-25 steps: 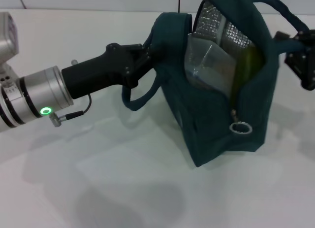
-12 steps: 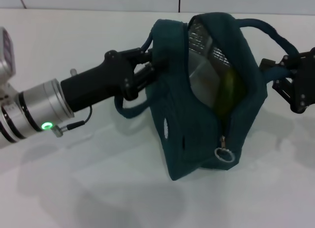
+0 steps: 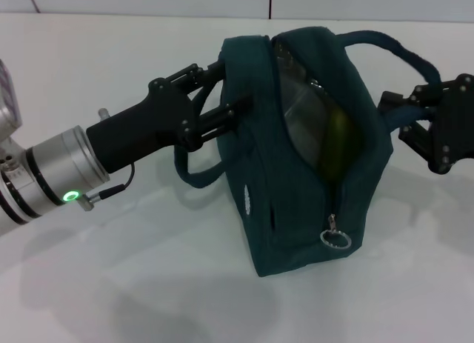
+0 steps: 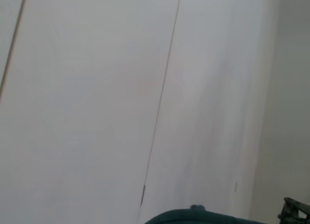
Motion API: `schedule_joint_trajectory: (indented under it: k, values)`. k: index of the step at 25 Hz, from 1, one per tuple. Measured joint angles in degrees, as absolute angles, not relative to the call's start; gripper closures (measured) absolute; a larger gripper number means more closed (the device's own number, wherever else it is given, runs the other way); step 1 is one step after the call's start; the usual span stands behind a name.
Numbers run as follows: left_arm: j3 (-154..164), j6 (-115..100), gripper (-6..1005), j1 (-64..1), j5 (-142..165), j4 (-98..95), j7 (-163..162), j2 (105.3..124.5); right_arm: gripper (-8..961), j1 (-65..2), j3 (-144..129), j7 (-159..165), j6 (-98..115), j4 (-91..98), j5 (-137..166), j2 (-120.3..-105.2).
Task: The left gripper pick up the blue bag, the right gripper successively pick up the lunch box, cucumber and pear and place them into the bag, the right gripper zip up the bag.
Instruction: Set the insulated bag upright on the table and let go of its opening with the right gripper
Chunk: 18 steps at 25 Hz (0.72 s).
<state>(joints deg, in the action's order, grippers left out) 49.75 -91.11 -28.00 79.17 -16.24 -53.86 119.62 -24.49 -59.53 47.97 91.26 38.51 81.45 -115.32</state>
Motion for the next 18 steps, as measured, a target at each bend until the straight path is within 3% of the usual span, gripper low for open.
schedule_joint_trajectory:
  k: [4, 11, 17, 18]
  values:
    - [49.75, -90.71, 278, -27.97, 79.17, -16.18, -53.5, 119.67, 880, -24.17, -59.56, 48.02, 91.17, 38.73, 82.16, -115.24]
    - [49.94, -89.5, 254, -28.27, 79.17, -15.92, -53.47, 119.73, 780, -23.44, -59.06, 48.35, 91.12, 38.86, 82.89, -114.98]
    - [49.92, -88.97, 240, -28.52, 79.18, -15.9, -53.45, 119.82, 777, -23.29, -59.07, 50.68, 91.03, 38.72, 84.01, -114.56]
    - [49.94, -88.81, 240, -28.57, 79.18, -15.91, -53.44, 119.85, 736, -23.28, -59.01, 51.19, 90.81, 38.9, 84.68, -114.54]
